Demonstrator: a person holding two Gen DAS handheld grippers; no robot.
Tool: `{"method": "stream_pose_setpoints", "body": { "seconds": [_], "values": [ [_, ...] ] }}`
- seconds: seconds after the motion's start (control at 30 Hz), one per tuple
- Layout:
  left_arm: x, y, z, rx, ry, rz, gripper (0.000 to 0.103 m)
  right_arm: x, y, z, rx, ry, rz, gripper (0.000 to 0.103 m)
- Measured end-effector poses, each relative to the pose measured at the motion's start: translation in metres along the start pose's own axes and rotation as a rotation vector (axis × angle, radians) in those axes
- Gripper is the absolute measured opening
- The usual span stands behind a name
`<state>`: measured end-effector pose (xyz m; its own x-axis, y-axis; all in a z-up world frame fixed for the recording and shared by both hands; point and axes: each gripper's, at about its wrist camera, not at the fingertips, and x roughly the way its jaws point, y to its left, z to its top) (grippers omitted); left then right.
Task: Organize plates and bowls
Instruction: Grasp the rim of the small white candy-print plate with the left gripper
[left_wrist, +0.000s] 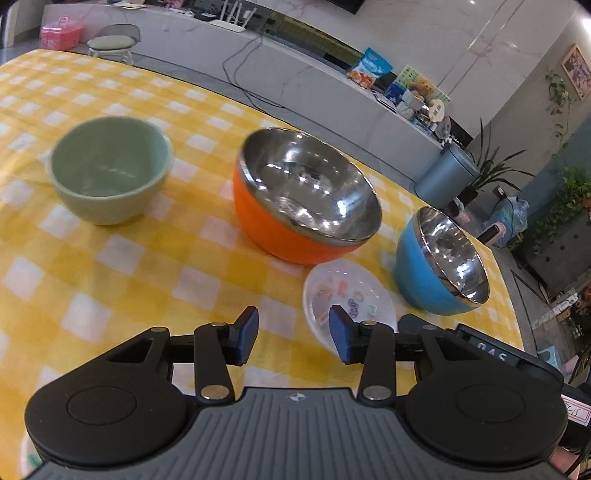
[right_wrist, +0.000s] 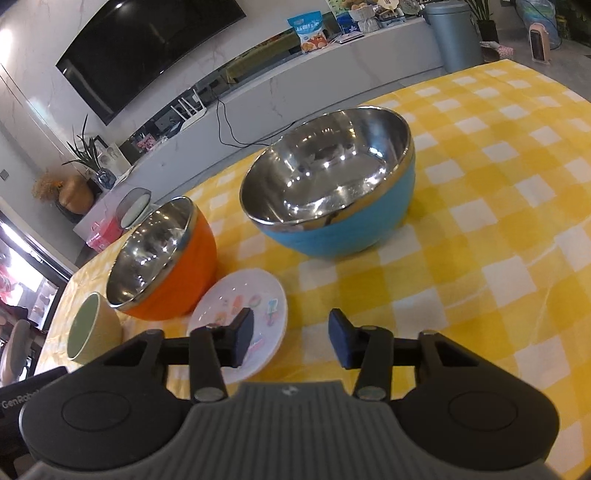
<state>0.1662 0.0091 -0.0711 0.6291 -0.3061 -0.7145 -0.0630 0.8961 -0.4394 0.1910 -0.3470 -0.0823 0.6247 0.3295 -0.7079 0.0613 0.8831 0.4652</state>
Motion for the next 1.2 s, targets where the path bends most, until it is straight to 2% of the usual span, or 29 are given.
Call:
{"method": "stream_pose_setpoints", "body": {
  "seconds": [0.07,0.17,0.4,0.43,0.5,0.53,0.6,0.63,0.7,0.97,1.2],
  "values": [
    [0.007,-0.003,0.001,0.007,-0.002,-0.008,0.049,0.004,0.001,0.001,-0.016,-0.007,-0.013,0.038],
    [0.017,-0.007,0.001,0.010,-0.003,-0.006,0.057,0.011,0.001,-0.002,-0.034,0.009,-0.026,0.033],
    [0.036,-0.020,-0.001,0.060,0.002,0.009,0.055,0.015,0.000,-0.003,-0.034,0.008,-0.019,0.018],
    [0.038,-0.022,-0.002,0.067,0.002,0.014,0.053,0.015,0.000,-0.003,-0.034,0.009,-0.017,0.017],
    [0.042,-0.025,-0.004,0.081,0.013,0.021,0.035,0.014,0.001,-0.003,-0.035,0.005,-0.013,0.012],
    [0.043,-0.026,-0.005,0.087,0.019,0.032,0.033,0.014,0.002,-0.003,-0.039,0.003,-0.011,0.009],
    [0.043,-0.028,-0.006,0.102,0.009,0.049,0.020,0.014,0.003,-0.004,-0.049,-0.001,-0.010,0.004],
    [0.043,-0.029,-0.007,0.105,0.011,0.055,0.019,0.014,0.005,-0.004,-0.056,-0.002,-0.011,0.001],
    [0.043,-0.030,-0.006,0.110,0.014,0.067,0.006,0.013,0.007,-0.006,-0.073,-0.009,-0.025,0.000],
    [0.031,-0.034,-0.006,0.121,0.001,0.069,0.004,0.005,0.004,-0.003,-0.015,0.000,-0.027,0.000],
    [0.000,-0.033,-0.006,0.120,-0.006,0.098,0.004,-0.013,0.015,-0.005,-0.006,0.023,0.014,0.000]
  ]
}}
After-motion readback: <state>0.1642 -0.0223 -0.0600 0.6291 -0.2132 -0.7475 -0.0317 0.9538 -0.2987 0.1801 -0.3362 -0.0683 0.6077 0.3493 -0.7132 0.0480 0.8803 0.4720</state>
